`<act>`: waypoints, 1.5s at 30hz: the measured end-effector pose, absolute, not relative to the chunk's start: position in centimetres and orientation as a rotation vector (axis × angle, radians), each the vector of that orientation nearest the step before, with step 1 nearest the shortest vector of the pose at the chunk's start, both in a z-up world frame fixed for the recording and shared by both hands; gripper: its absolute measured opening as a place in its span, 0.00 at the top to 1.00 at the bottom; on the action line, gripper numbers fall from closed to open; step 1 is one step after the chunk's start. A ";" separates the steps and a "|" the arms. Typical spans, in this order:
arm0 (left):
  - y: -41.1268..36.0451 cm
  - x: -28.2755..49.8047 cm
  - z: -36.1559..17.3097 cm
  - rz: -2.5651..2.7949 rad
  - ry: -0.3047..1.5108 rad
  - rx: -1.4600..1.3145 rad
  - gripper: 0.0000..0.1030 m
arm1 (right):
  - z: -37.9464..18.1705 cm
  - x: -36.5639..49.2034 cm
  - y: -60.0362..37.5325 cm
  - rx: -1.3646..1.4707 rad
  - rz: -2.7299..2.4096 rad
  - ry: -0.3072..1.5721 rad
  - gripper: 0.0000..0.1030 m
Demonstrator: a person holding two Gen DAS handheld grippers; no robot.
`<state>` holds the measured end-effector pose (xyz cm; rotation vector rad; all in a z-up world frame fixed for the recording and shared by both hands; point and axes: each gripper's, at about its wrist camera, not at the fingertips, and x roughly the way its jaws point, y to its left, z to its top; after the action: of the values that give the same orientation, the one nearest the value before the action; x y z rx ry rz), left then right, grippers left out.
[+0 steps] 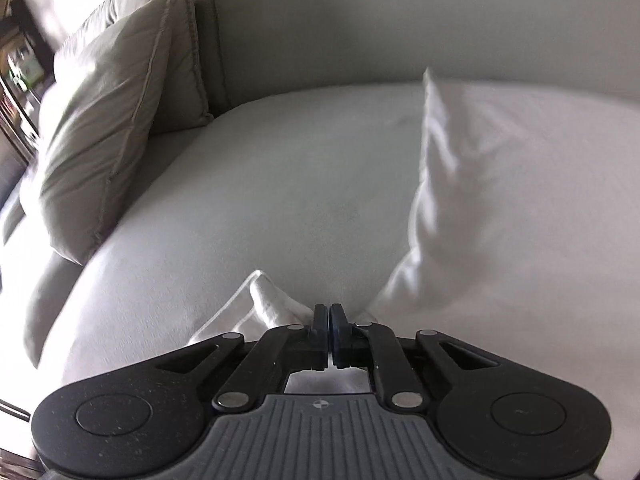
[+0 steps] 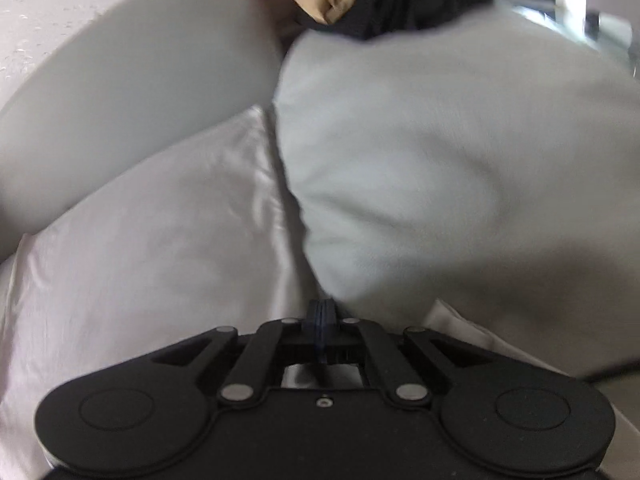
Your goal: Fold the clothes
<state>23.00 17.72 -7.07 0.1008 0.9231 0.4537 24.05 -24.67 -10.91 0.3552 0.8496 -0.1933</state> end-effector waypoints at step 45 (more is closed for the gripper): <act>3.2 4.7 -3.9 0.100 0.836 0.063 0.36 | -4.4 1.8 -16.1 0.230 0.169 0.876 0.78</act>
<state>4.73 3.19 -3.90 0.0634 0.8360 0.1001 1.79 -16.13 -4.37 0.2301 0.8761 0.1686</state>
